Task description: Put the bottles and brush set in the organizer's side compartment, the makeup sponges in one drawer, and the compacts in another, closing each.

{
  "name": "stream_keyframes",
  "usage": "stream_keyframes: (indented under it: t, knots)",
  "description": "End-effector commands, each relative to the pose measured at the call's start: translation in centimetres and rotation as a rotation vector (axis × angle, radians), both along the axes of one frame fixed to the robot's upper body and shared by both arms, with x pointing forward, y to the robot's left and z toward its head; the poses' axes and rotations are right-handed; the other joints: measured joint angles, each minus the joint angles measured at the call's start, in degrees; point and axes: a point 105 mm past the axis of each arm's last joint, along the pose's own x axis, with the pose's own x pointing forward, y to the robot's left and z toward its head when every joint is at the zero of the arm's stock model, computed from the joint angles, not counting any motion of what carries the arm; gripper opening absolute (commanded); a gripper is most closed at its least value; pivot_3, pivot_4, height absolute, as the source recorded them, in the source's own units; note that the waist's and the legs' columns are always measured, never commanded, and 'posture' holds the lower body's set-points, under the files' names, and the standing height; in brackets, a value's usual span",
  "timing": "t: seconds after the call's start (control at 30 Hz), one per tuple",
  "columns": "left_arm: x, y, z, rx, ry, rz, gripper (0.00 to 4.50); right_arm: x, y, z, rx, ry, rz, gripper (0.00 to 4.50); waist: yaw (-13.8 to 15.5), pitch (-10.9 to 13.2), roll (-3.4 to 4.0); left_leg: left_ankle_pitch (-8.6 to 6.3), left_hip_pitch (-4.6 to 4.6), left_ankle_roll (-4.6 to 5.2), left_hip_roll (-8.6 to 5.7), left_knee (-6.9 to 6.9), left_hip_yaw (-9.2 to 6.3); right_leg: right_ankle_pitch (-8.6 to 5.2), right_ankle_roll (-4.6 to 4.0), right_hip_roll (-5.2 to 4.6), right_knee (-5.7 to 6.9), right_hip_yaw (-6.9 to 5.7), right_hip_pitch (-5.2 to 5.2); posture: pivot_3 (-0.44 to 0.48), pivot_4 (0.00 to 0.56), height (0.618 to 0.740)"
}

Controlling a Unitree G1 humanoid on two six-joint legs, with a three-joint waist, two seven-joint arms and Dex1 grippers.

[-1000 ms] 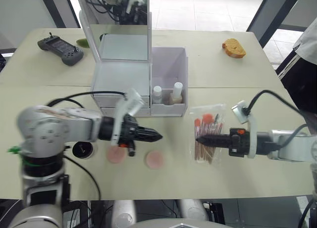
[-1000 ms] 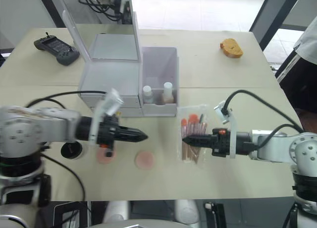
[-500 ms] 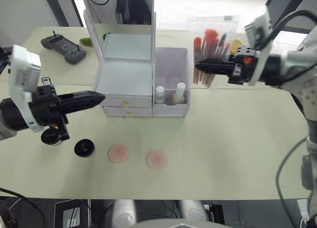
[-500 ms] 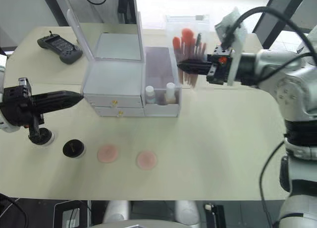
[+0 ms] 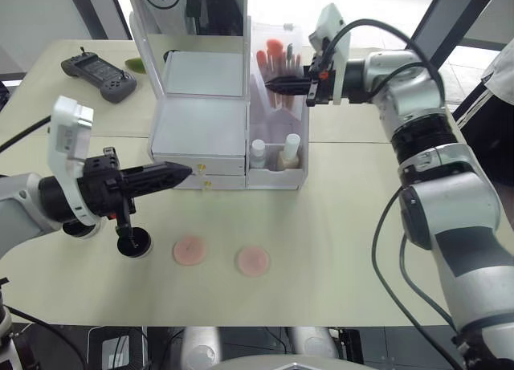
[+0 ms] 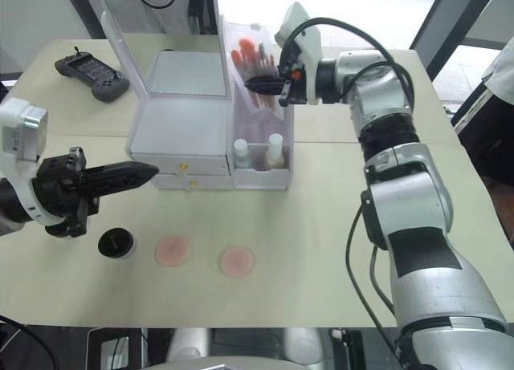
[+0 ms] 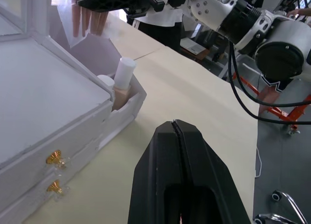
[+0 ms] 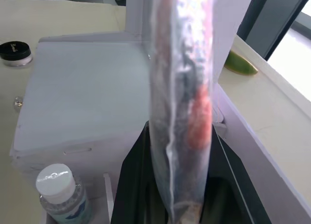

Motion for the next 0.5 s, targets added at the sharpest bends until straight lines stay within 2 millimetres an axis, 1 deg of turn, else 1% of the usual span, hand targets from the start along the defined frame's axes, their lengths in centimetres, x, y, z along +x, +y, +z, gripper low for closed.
stream_keyframes:
  t: [0.03, 0.2, 0.27, 0.37, 0.4, 0.43, 0.5]
  knots:
    - [-0.3, -0.4, 0.7, 0.000, -0.042, -0.020, 0.00, 0.2, 0.1, 0.8, 0.007, -0.054, -0.008, 0.23, -0.08, 0.00, 0.00, 0.01, 0.01, -0.02, 0.00, 0.01, 0.00, 0.00, 0.00, 0.00, 0.02, 0.01, -0.01, 0.000, 0.150, 0.705]
    - [-0.1, -0.9, 0.8, 0.003, -0.035, -0.038, 0.00, 0.7, 0.7, -0.8, 0.004, -0.036, -0.034, 0.23, -0.68, 0.00, 0.00, 0.03, 0.02, -0.04, 0.00, 0.01, -0.01, -0.02, 0.03, 0.01, 0.05, 0.01, -0.02, 0.000, 0.150, 0.705]
    - [0.0, -1.0, 0.9, 0.004, -0.036, -0.041, 0.00, 0.8, 0.6, -0.8, 0.012, -0.039, -0.048, 0.95, -0.72, 0.00, 0.00, 0.03, 0.01, -0.04, 0.00, 0.00, -0.01, -0.01, 0.02, 0.01, 0.06, 0.01, -0.02, 0.000, 0.150, 0.705]
    - [0.6, -1.0, 0.9, 0.022, -0.044, -0.020, 0.00, 0.9, 0.2, -0.8, 0.022, -0.033, -0.057, 1.83, -0.73, 0.00, 0.00, 0.03, 0.01, -0.04, 0.00, 0.00, -0.01, 0.00, 0.01, 0.01, 0.06, 0.02, -0.02, 0.000, 0.150, 0.705]
    - [0.6, -1.1, 0.9, 0.020, -0.044, -0.023, 0.00, 0.9, 0.0, -0.7, 0.021, -0.036, -0.057, 2.18, -0.74, 0.00, 0.00, 0.03, 0.01, -0.04, 0.00, 0.00, -0.02, -0.01, 0.01, 0.01, 0.06, 0.01, -0.02, 0.000, 0.150, 0.705]
    - [0.6, -1.1, 1.0, 0.017, -0.044, -0.027, 0.00, 0.9, -0.2, -0.4, 0.029, -0.038, -0.055, 2.59, -0.75, 0.00, 0.00, 0.03, 0.01, -0.04, 0.00, 0.01, -0.01, -0.01, 0.01, 0.01, 0.06, 0.02, -0.02, 0.000, 0.150, 0.705]
    - [0.6, -1.2, 1.0, 0.017, -0.041, -0.036, 0.00, 0.9, -0.5, 0.2, 0.037, -0.055, -0.056, 3.23, -0.75, 0.00, 0.00, 0.03, 0.01, -0.04, 0.00, 0.00, -0.01, -0.01, 0.01, 0.01, 0.06, 0.02, -0.02, 0.000, 0.150, 0.705]
